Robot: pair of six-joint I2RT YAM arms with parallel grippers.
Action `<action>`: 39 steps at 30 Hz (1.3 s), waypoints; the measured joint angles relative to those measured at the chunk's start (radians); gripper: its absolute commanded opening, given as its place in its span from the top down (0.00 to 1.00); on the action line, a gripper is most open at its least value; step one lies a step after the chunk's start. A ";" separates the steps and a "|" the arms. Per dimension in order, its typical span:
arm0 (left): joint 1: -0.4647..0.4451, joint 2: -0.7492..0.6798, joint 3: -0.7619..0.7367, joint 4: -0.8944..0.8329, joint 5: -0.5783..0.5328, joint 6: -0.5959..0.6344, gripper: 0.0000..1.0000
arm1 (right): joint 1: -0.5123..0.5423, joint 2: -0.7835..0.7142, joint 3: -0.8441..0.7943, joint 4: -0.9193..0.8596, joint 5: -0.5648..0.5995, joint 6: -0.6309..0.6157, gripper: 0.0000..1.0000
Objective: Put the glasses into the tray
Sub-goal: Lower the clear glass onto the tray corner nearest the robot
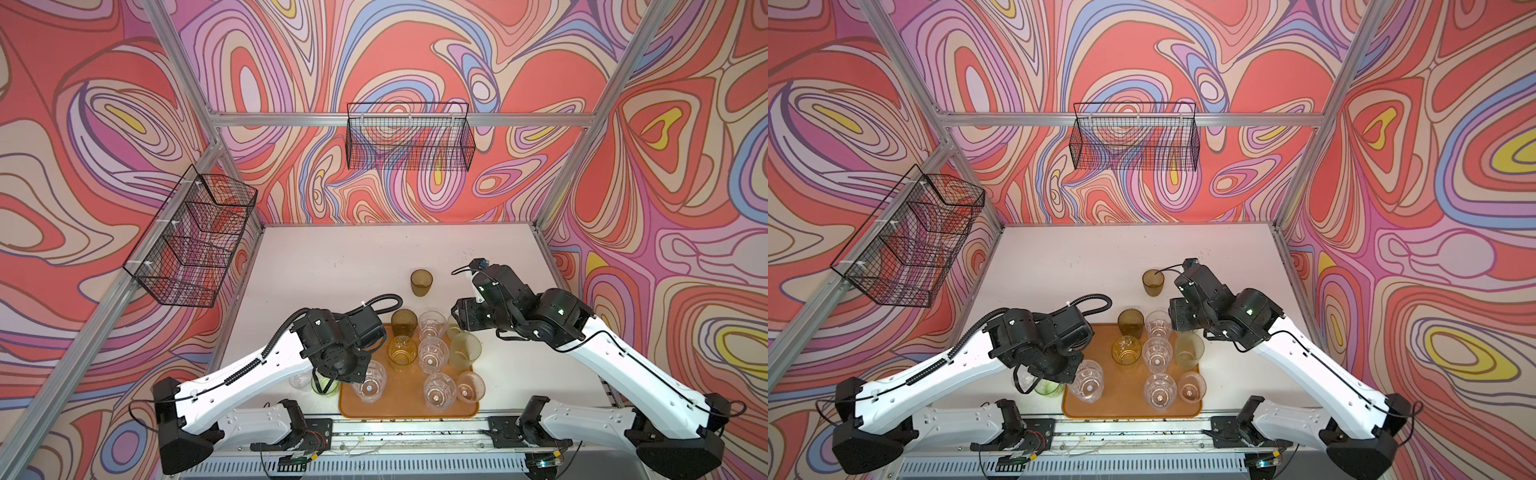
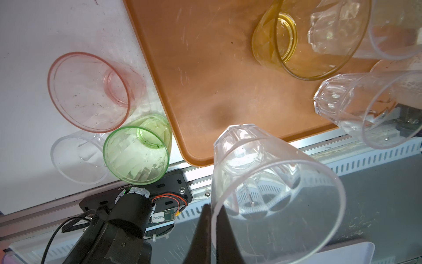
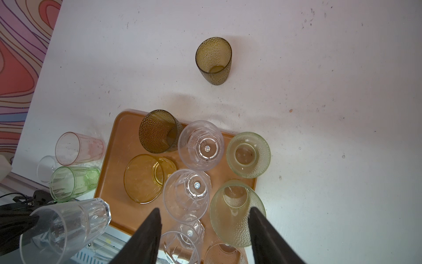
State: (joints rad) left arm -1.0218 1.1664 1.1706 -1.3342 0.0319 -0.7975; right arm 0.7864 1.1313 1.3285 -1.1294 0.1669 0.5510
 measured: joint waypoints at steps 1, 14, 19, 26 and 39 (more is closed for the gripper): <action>-0.006 0.002 -0.001 0.010 0.000 -0.005 1.00 | 0.000 0.000 0.000 0.000 0.000 0.000 0.38; -0.074 0.050 -0.058 0.155 -0.013 -0.049 1.00 | 0.000 -0.023 -0.023 0.041 -0.003 0.009 0.37; -0.102 0.080 -0.066 0.208 -0.015 -0.057 1.00 | 0.000 -0.023 -0.023 0.043 0.002 0.022 0.37; -0.138 0.133 -0.084 0.253 -0.016 -0.069 1.00 | 0.000 -0.027 -0.023 0.039 0.042 0.049 0.35; -0.170 0.197 -0.092 0.336 -0.015 -0.071 1.00 | 0.000 -0.037 -0.019 0.010 0.111 0.097 0.34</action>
State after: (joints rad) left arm -1.1915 1.3632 1.0786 -0.9985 0.0170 -0.8680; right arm 0.7864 1.0943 1.3090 -1.1191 0.2783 0.6479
